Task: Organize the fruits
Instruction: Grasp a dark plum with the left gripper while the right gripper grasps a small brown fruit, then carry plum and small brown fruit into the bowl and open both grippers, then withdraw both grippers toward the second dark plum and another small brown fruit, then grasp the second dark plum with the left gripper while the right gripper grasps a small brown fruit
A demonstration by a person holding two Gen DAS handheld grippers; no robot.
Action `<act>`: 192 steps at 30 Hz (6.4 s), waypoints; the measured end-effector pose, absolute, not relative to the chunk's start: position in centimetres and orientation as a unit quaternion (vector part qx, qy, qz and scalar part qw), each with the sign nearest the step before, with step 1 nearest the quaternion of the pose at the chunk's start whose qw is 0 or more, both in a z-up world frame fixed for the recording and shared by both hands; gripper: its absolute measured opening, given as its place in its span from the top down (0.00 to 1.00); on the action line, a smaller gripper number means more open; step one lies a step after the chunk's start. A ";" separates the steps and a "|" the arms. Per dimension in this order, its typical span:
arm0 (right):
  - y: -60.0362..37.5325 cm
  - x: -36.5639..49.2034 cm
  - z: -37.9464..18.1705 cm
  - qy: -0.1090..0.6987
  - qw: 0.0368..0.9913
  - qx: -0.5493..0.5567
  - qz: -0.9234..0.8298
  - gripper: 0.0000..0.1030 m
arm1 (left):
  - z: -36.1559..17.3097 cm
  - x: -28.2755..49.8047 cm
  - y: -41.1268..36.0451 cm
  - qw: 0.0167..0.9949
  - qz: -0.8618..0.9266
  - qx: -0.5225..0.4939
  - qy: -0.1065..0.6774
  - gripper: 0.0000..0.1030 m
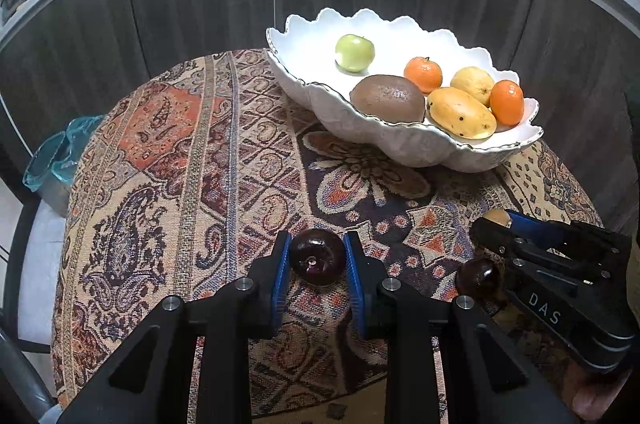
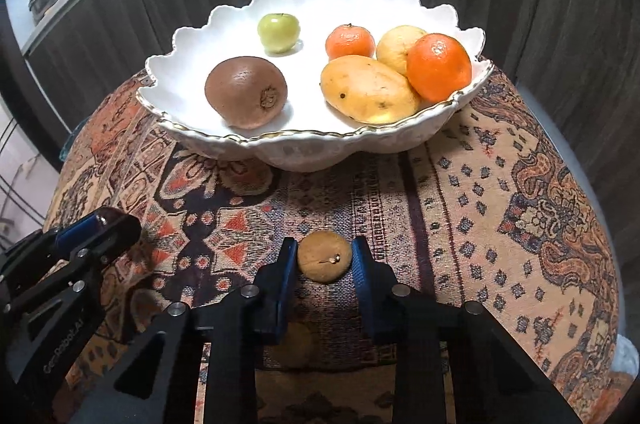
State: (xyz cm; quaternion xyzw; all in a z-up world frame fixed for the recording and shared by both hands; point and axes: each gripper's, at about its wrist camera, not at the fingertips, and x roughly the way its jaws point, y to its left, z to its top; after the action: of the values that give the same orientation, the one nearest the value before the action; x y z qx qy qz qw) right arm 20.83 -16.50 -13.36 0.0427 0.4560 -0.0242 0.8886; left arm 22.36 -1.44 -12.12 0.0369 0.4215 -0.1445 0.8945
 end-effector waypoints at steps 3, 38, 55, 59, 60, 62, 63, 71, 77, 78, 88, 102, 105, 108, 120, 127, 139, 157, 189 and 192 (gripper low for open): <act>-16.7 20.7 -13.3 0.453 0.890 0.043 -0.022 0.72 | -12.0 22.3 -1.6 0.895 -0.146 0.038 0.420 0.74; -20.4 21.9 -3.0 0.321 0.944 -0.004 -0.080 0.72 | -3.7 26.6 -5.5 0.925 -0.164 0.049 0.339 0.74; -21.5 28.8 -1.6 0.312 0.947 -0.010 -0.080 0.72 | -3.4 34.6 -7.5 0.922 -0.167 0.047 0.347 0.74; -21.7 30.6 -2.0 0.319 0.945 -0.008 -0.076 0.72 | -4.1 36.2 -7.7 0.918 -0.167 0.044 0.356 0.74; -21.7 31.0 -2.2 0.321 0.944 -0.008 -0.075 0.72 | -4.4 36.5 -7.7 0.917 -0.168 0.043 0.359 0.74; -21.8 31.7 -2.5 0.325 0.943 -0.006 -0.072 0.72 | -4.8 36.9 -7.8 0.916 -0.169 0.042 0.362 0.74; -21.9 32.1 -2.8 0.328 0.942 -0.005 -0.070 0.72 | -5.0 37.0 -7.8 0.915 -0.169 0.042 0.364 0.74; -21.6 33.6 -3.8 0.343 0.937 -0.011 -0.060 0.72 | -5.5 37.2 -7.1 0.915 -0.157 0.031 0.370 0.49; -21.6 33.0 -3.4 0.336 0.939 -0.015 -0.073 0.49 | -4.9 36.3 -6.9 0.919 -0.150 0.037 0.363 0.39; -21.6 32.7 -3.2 0.332 0.940 -0.015 -0.078 0.35 | -4.8 36.1 -6.9 0.920 -0.147 0.036 0.362 0.34; -22.0 28.7 -0.5 0.277 0.955 -0.024 -0.106 0.11 | -2.5 32.6 -7.1 0.934 -0.128 0.046 0.330 0.11; -23.1 22.5 0.1 0.269 0.957 -0.012 -0.107 0.11 | -1.7 26.0 -7.1 0.940 -0.124 0.059 0.311 0.06; -23.0 21.1 0.1 0.264 0.958 -0.013 -0.108 0.11 | -1.9 24.5 -7.0 0.940 -0.126 0.060 0.312 0.06; -22.9 19.9 0.0 0.262 0.959 -0.013 -0.110 0.11 | -2.2 23.3 -7.0 0.939 -0.127 0.062 0.313 0.06; -23.9 16.6 -3.2 0.297 0.949 0.003 -0.111 0.11 | -6.1 20.2 -7.4 0.925 -0.138 0.070 0.347 0.07; -24.2 15.9 -5.6 0.326 0.939 0.011 -0.111 0.11 | -8.3 19.7 -7.7 0.912 -0.148 0.072 0.376 0.18; -25.2 15.3 -8.8 0.370 0.921 0.032 -0.116 0.11 | -11.1 19.4 -8.3 0.892 -0.162 0.070 0.415 0.31; -25.7 15.2 -9.9 0.386 0.914 0.042 -0.115 0.11 | -12.3 19.3 -8.4 0.873 -0.199 0.041 0.443 0.57; -20.7 15.5 -10.6 0.404 0.912 0.039 -0.057 0.11 | -11.6 18.3 -3.4 0.896 -0.140 0.047 0.418 0.74; -19.3 15.6 -11.1 0.411 0.910 0.033 -0.046 0.11 | -11.6 18.2 -2.4 0.899 -0.127 0.046 0.417 0.74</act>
State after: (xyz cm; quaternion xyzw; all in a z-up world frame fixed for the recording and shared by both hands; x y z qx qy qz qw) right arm 15.56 -19.26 -11.08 0.0334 0.4108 -0.0457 0.9100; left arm 18.19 -2.42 -11.62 0.0460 0.4165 -0.1267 0.8991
